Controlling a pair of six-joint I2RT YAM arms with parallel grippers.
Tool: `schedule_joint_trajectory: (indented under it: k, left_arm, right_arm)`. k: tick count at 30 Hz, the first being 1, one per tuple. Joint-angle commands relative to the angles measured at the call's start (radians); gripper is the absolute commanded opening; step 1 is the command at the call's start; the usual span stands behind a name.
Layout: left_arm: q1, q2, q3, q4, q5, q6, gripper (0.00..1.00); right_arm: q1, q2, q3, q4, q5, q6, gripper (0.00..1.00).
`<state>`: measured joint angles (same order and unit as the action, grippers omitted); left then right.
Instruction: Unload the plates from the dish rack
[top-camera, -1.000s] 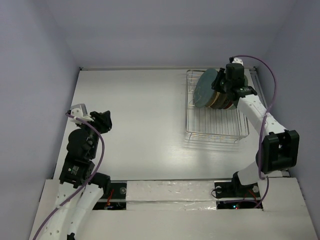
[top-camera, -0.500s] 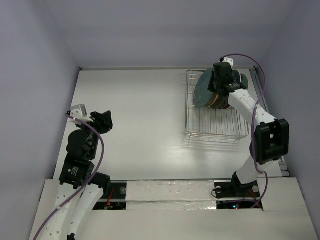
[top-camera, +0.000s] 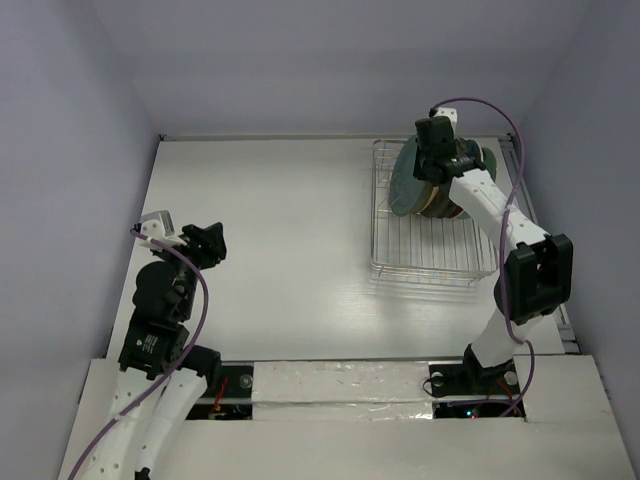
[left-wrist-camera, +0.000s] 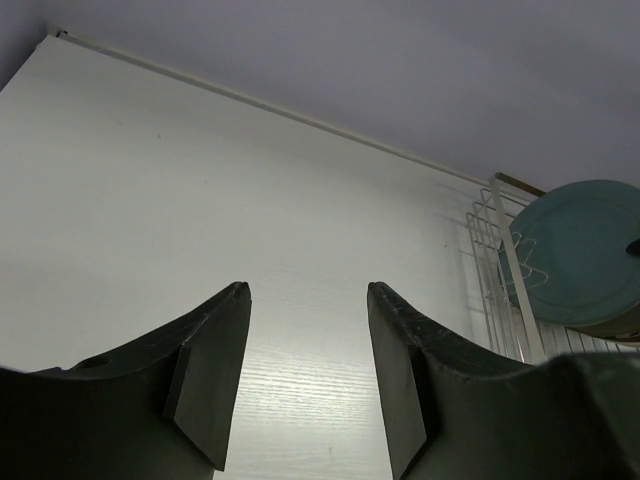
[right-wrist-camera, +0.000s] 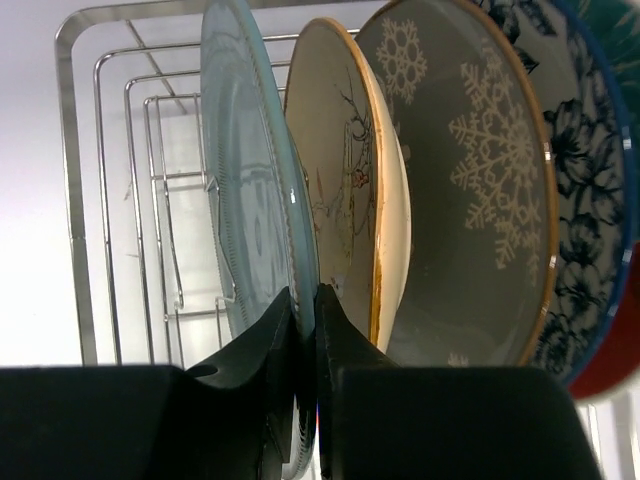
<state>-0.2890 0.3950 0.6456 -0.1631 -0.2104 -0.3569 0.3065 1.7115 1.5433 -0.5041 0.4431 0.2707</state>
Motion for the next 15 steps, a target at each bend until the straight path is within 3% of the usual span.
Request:
schedule_joint_trajectory:
  k: [1, 10, 15]
  left_arm:
    - [-0.004, -0.008, -0.004, 0.036, 0.003, 0.004, 0.47]
    - [-0.004, -0.01, -0.006, 0.036, 0.003, 0.003, 0.5]
    - [-0.004, -0.007, -0.008, 0.037, 0.003, 0.001, 0.5]
  right_arm:
    - [0.034, -0.102, 0.124, 0.088, 0.042, -0.022, 0.0]
    - [0.141, -0.354, 0.098, 0.12, 0.092, -0.015, 0.0]
    - [0.236, -0.379, 0.031, 0.166, 0.089, 0.022, 0.0]
